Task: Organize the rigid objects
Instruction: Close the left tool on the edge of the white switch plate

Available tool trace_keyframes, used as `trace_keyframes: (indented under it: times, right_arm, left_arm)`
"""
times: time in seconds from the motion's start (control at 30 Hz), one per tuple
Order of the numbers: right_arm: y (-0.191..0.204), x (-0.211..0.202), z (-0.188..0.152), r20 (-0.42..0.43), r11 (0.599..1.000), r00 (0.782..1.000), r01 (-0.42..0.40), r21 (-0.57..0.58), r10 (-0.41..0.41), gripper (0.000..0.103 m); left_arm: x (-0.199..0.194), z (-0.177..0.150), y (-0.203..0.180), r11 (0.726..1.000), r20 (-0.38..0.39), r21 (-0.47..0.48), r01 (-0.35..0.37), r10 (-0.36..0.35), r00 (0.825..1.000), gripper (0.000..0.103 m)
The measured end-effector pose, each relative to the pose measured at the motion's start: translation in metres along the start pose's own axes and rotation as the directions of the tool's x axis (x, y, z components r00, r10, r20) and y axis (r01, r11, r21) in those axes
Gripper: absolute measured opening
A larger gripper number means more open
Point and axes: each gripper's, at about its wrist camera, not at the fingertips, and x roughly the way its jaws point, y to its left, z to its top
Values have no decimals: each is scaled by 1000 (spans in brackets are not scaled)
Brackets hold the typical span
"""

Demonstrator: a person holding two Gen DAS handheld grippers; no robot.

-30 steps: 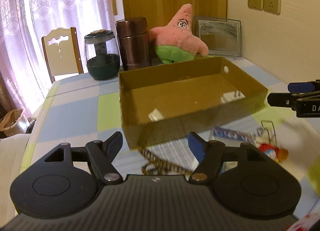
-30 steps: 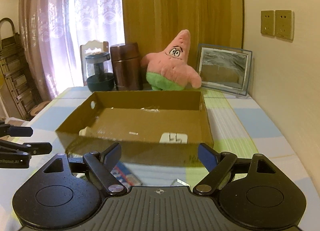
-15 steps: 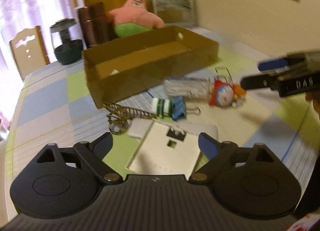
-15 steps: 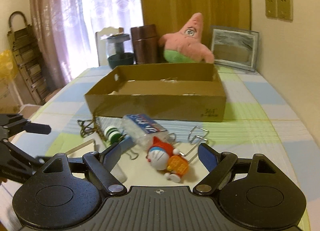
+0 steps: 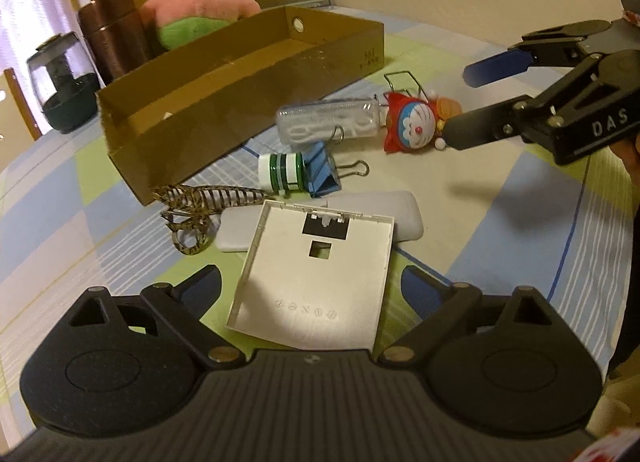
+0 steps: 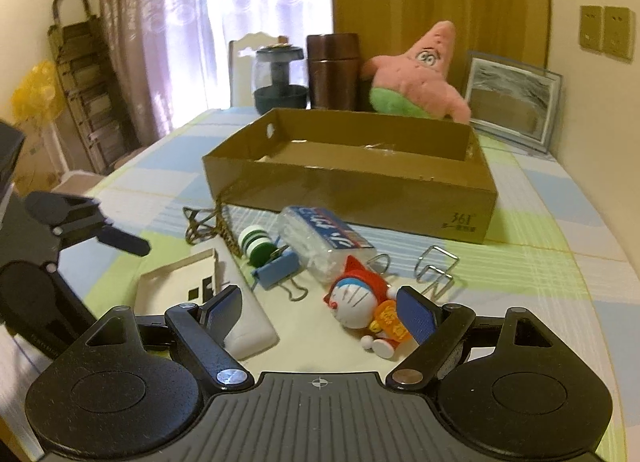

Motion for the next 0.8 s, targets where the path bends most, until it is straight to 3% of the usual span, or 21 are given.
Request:
trace_keyframes:
  times: [0.5,0.8]
  right_arm:
    - [5,15,-5,-38,999,999,3,-38,-5,81]
    - [4,16,-3,-32,999,999,12,-42,-14,81]
  left_arm:
    - [23,9,15,996,-29,-19,92,-92,995,91]
    - [32,10,16,994,-54,-24,106,-107,993,88]
